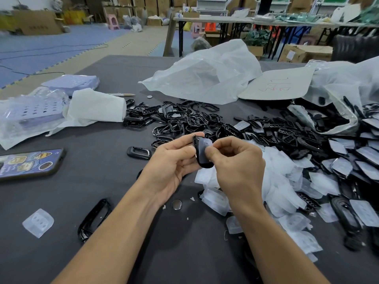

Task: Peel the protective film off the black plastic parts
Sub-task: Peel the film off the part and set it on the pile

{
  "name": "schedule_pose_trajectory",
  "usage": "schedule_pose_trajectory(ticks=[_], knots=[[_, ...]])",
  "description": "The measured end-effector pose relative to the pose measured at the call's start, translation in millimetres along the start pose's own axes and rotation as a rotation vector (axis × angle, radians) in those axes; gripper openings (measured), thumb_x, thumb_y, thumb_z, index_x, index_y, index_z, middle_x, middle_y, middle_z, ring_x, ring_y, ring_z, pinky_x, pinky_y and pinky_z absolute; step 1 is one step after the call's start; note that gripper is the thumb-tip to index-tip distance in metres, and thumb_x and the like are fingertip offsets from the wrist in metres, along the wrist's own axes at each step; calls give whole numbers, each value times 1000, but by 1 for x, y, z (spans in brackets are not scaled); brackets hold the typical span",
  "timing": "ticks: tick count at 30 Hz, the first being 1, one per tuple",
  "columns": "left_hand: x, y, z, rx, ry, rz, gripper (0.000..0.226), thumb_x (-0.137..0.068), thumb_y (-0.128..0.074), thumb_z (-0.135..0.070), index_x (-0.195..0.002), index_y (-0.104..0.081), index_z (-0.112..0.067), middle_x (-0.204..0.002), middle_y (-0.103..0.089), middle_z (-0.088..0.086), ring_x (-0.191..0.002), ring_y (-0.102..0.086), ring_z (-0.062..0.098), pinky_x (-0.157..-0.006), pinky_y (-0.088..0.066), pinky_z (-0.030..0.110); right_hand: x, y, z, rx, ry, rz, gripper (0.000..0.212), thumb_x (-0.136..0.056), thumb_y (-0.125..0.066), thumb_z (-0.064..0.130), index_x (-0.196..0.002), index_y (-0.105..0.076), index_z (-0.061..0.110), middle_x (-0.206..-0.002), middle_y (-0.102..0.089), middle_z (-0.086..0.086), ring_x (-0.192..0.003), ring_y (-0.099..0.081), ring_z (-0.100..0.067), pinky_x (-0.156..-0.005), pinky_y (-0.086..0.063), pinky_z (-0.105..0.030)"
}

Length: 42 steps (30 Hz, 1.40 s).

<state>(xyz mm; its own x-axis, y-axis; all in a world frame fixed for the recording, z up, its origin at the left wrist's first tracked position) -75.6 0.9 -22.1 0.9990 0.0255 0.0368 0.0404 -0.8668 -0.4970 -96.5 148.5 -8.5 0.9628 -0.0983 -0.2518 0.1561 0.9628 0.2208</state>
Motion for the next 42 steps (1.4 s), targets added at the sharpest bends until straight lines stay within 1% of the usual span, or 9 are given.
schedule_pose_trajectory(ticks=[4, 8, 13, 17, 19, 30, 34, 38, 42], knots=[[0, 2, 1, -25, 48, 34, 34, -101, -49, 3, -130, -66, -2, -104, -78, 12, -87, -77, 22, -85, -63, 41, -3, 2, -2, -40, -10, 23, 17, -78, -86, 18, -68, -74, 25, -63, -70, 10, -56, -57, -4, -55, -49, -22], [-1, 2, 2, -13, 79, 12, 32, -100, -52, 0, -126, -70, -4, -111, -77, 16, -95, -77, 26, -76, -63, 34, -5, 2, -1, -85, -38, 114, 14, -83, -83, 18, -72, -76, 24, -67, -72, 6, -63, -60, -12, -63, -53, -32], [-1, 1, 3, -19, 85, 38, 31, -102, -50, 1, -127, -68, -3, -103, -78, 11, -85, -77, 19, -74, -63, 31, -3, 2, -1, 39, -17, 72, 15, -82, -79, 24, -69, -74, 26, -65, -71, 13, -60, -63, -1, -56, -48, -14], [0, -6, 3, -60, 62, 93, 33, -105, -42, 5, -134, -58, 2, -76, -74, -6, -59, -69, 6, -66, -61, 23, 1, -1, 2, 122, 5, -21, 17, -81, -80, 29, -67, -71, 26, -64, -69, 17, -63, -65, -3, -59, -52, -20], [0, -7, 4, -56, 45, 86, 33, -104, -42, 7, -131, -60, 2, -77, -74, -7, -55, -65, 4, -65, -61, 24, 2, -2, 2, 142, 16, -40, 19, -81, -79, 30, -67, -69, 25, -65, -68, 19, -63, -64, -3, -58, -50, -19], [0, -14, 8, 54, -29, -44, 30, -100, -46, 11, -117, -70, 3, -93, -70, 16, -66, -66, 14, -61, -58, 20, 1, -4, 0, 150, -21, -15, 23, -87, -75, 40, -77, -60, 26, -67, -66, 10, -65, -62, -7, -60, -47, -23], [1, -12, 8, -81, -55, -93, 38, -98, -51, 9, -104, -81, -14, -104, -65, 21, -95, -62, 34, -81, -61, 30, -1, -2, 1, 139, -13, 34, 22, -88, -75, 39, -74, -63, 28, -66, -70, 14, -62, -66, -7, -56, -50, -22], [4, -9, 2, -297, -101, -168, 31, -93, -65, 4, -104, -81, -19, -93, -71, 17, -85, -58, 29, -80, -53, 36, -1, 0, 1, 113, 7, 53, 20, -86, -80, 32, -70, -69, 25, -64, -71, 13, -62, -68, -6, -64, -56, -29], [6, -7, -1, -343, -137, -290, 24, -90, -72, -2, -88, -84, -22, -82, -78, 12, -74, -62, 23, -65, -57, 23, -1, 0, 3, 92, 27, 74, 17, -81, -84, 26, -69, -72, 25, -64, -71, 14, -64, -70, -5, -66, -58, -28]])
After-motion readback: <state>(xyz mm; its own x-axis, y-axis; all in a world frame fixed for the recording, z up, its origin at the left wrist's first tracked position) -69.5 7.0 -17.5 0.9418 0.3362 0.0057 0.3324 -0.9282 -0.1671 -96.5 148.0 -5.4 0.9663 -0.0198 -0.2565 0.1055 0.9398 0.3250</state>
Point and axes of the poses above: each hand's wrist, its own x-axis away from the middle knuckle, its own y-axis out of the back of the hand, z = x × y, the point moved 2 cm from there along -x, towards the middle knuckle
